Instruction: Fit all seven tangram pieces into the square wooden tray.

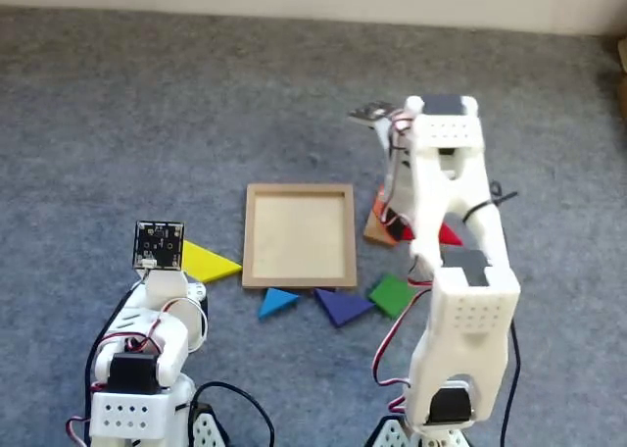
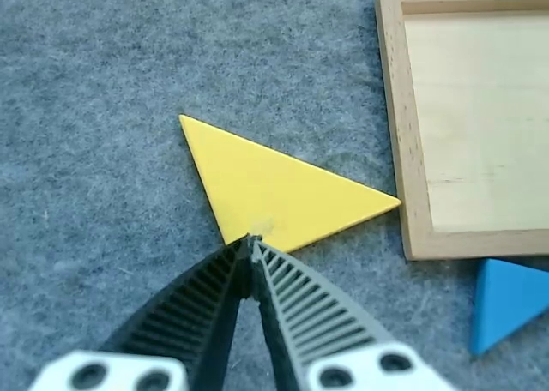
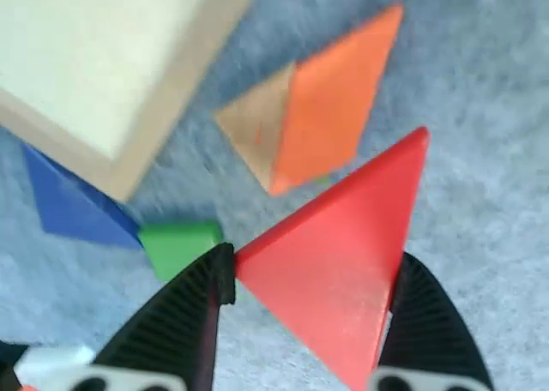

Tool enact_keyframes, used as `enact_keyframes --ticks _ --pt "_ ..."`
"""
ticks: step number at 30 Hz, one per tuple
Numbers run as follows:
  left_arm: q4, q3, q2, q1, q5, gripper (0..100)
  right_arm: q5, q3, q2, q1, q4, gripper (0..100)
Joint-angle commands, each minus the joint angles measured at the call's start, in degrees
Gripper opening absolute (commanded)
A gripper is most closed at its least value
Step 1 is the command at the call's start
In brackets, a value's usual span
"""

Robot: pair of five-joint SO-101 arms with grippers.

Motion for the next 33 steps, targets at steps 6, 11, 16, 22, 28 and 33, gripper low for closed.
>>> enact_keyframes --ticks 6,11,16,22,28,33 --pt "0.4 1.3 -1.4 0.5 -0.4 1 -14.8 -3.3 -2.2 -12.9 1.1 15.2" --pt "0.4 1.3 -1.4 0.5 -0.4 1 -27.7 -3.6 -3.6 -20.0 0.7 15.2" --pt "0.4 1.3 -1.4 0.5 -0.4 1 -42.3 -3.2 -3.5 -25.0 -4.0 15.2" --pt "0.4 1.3 -1.4 0.5 -0.4 1 -54.4 -3.0 -3.5 -25.3 -12.7 15.2" --pt "0.4 1.3 -1.4 0.5 -0.4 1 -59.7 -2.9 -3.2 -25.2 -14.5 15.2" --pt "0.4 1.3 -1.4 0.5 -0.4 1 -59.7 0.4 -1.0 -24.2 -18.3 15.2"
